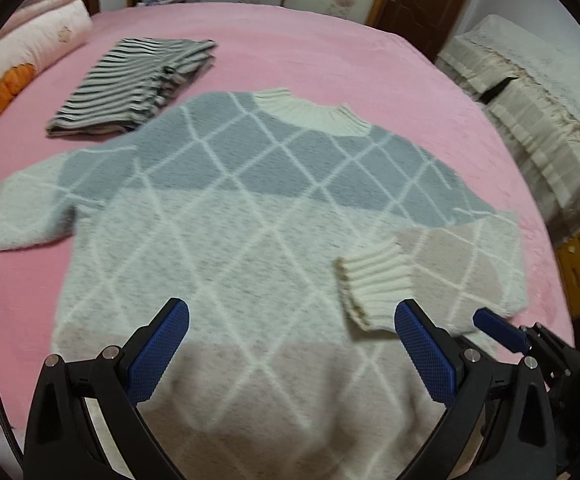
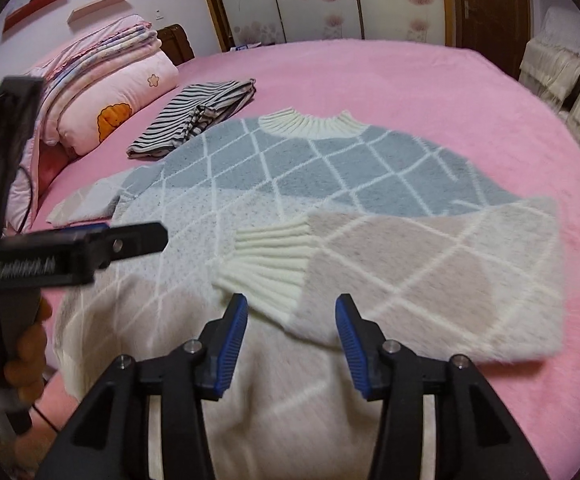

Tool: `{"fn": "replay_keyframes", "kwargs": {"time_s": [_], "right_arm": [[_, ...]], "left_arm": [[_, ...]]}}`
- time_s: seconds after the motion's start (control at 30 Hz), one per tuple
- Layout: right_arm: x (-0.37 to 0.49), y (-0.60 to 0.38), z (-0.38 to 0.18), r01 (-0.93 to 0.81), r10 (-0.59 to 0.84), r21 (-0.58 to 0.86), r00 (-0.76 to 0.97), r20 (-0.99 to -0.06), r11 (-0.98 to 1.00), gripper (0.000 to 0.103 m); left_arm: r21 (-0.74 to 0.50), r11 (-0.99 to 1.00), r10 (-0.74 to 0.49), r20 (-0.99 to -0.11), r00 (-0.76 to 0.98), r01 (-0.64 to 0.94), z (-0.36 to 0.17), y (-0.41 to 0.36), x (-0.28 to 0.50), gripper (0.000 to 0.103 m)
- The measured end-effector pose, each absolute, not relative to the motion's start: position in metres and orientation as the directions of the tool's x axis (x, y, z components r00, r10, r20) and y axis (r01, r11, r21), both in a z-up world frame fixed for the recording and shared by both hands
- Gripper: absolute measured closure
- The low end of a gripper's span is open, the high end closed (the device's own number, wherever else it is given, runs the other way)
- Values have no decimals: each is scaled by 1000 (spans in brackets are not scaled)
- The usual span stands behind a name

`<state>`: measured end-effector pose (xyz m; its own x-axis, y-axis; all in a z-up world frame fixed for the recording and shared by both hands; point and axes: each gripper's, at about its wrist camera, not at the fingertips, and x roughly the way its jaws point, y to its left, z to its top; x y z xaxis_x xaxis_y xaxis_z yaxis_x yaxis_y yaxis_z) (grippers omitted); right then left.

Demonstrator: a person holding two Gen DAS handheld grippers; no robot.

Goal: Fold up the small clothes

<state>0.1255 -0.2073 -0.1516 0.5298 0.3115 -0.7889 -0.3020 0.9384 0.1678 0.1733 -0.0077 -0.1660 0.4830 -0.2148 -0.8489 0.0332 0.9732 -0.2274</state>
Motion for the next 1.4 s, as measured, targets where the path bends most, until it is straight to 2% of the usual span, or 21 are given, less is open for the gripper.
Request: {"fn": "replay_keyframes", "kwargs": {"time_s": [0.17, 0.33, 0.47, 0.7, 0.77, 0.8, 0.83, 1.0, 1.17, 1.27, 1.4], "right_arm": [[98, -236, -151, -248, 272, 155, 558, -784, 956, 57], [82, -260, -156, -180, 217, 136, 587, -780, 974, 57], [80, -272, -160, -149, 198, 134, 597, -778, 980, 57], [78, -283, -167, -125, 205, 163, 595, -777, 979, 57], [77, -284, -169, -122, 200, 159, 594, -779, 980, 57], [77, -285, -171, -120, 199, 158, 593, -781, 980, 57], [77, -287, -172, -115, 198, 161, 592, -781, 980, 57], [79, -296, -170, -87, 186, 168, 604, -775, 982, 57], [81, -306, -167, -57, 168, 169, 616, -770, 984, 57], [81, -310, -165, -45, 160, 168, 619, -769, 985, 57], [82, -313, -163, -35, 147, 161, 626, -766, 986, 57]], "left_arm": [[-327, 942, -327, -843, 427, 74, -180, -26, 173, 6], [-396, 914, -399, -838, 372, 88, -199, -46, 172, 20], [-439, 895, -436, -825, 359, 80, -210, -58, 177, 28], [-501, 865, -466, -802, 373, 4, -226, -65, 199, 56], [-493, 870, -458, -812, 362, -4, -229, -71, 207, 73], [-495, 869, -460, -813, 357, -7, -231, -73, 209, 87], [-501, 865, -467, -812, 350, -8, -232, -76, 213, 93], [-469, 883, -440, -799, 411, 33, -211, -87, 221, 96], [-407, 907, -392, -729, 560, 105, -146, -87, 235, 96], [-315, 942, -306, -670, 676, 115, -107, -73, 242, 96], [-208, 976, -188, -651, 735, 65, -94, -41, 253, 96]]}}
